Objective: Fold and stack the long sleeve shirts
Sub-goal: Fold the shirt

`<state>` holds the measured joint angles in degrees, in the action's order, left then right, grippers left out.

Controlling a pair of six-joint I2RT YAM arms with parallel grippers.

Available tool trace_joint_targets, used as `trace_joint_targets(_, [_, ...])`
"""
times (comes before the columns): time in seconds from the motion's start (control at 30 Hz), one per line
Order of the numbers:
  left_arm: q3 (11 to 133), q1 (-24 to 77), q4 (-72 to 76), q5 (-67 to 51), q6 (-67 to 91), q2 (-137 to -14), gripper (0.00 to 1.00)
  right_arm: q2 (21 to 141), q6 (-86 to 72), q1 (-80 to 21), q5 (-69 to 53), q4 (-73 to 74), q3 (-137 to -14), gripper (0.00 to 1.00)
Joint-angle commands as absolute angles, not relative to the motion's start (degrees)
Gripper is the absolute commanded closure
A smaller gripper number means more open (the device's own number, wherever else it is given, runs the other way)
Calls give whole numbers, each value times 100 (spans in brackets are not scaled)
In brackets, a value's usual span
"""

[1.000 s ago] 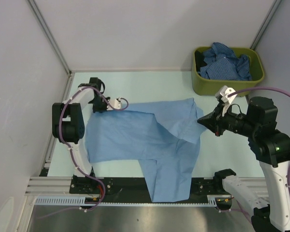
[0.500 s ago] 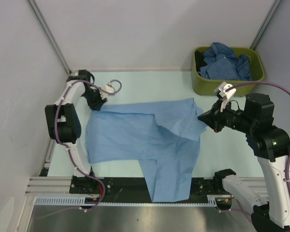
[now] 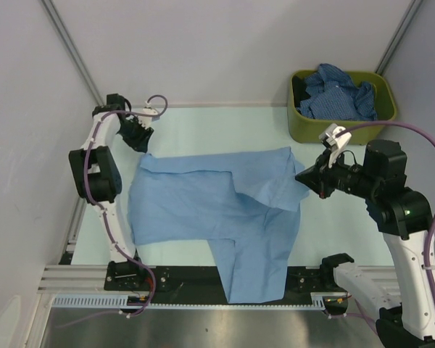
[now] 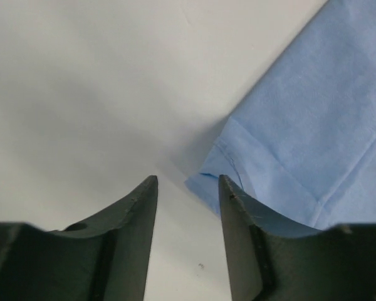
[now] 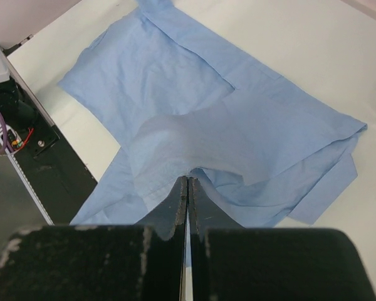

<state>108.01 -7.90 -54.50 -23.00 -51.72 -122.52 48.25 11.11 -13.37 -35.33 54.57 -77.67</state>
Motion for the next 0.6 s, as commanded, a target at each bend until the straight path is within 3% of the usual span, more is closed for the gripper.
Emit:
trace_joint_targets(0.0, [10856, -537, -5169, -2040, -4579, -12226, 47, 4729, 1116, -1318, -3656, 5405, -7638, 100])
trace_joint_targets(0.17, [10547, -53, -4738, -1136, -4605, -12208, 47, 4746, 1090, -1310, -3604, 5291, -7515, 100])
trace_joint_targets(0.57, [10697, 396, -4966, -589, -4983, -12472, 49, 4843, 897, -1274, -3481, 4511, -6988, 100])
